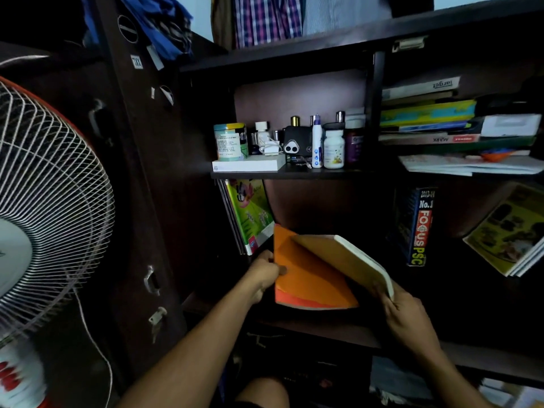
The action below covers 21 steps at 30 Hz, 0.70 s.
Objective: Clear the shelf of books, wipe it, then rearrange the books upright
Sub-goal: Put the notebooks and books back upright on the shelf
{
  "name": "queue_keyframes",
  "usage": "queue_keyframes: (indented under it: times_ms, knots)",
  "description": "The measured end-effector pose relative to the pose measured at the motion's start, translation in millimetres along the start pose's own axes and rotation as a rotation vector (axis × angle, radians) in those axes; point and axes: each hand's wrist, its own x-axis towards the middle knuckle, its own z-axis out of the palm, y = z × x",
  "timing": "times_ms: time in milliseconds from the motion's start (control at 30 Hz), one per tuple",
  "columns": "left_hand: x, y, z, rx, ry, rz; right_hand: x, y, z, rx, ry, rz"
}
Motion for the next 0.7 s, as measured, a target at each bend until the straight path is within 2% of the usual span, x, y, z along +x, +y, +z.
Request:
queue_keyframes:
  times_ms: [133,267,367,467,633,700]
  knots:
    - [0.3,1.0,-40.6,0.095,0.378,0.189,0.2,-0.9,0.7,-0.017,0.011,0.021]
    - [4.7,5.0,-70.5,0.175,0.583,0.210,1.4,-4.0,2.3,-0.088,-0.026,0.000]
    - [13.2,8.2,-78.7,0.304,0.636,0.172,1.6,-4.2,2.6,-0.166,-0.057,-0.015]
    - [27.5,10.9,-77.0,0.325,0.681,0.141,2.2,1.6,5.5,-0.193,-0.058,-0.028]
    - [39.0,7.4,-56.5,0.003,0.585,0.136,3.7,6.3,7.4,-0.208,-0.051,-0.048]
    - [32.6,-6.9,-44.4,0.054,0.601,0.172,3.2,6.6,7.2,-0.197,-0.042,-0.055]
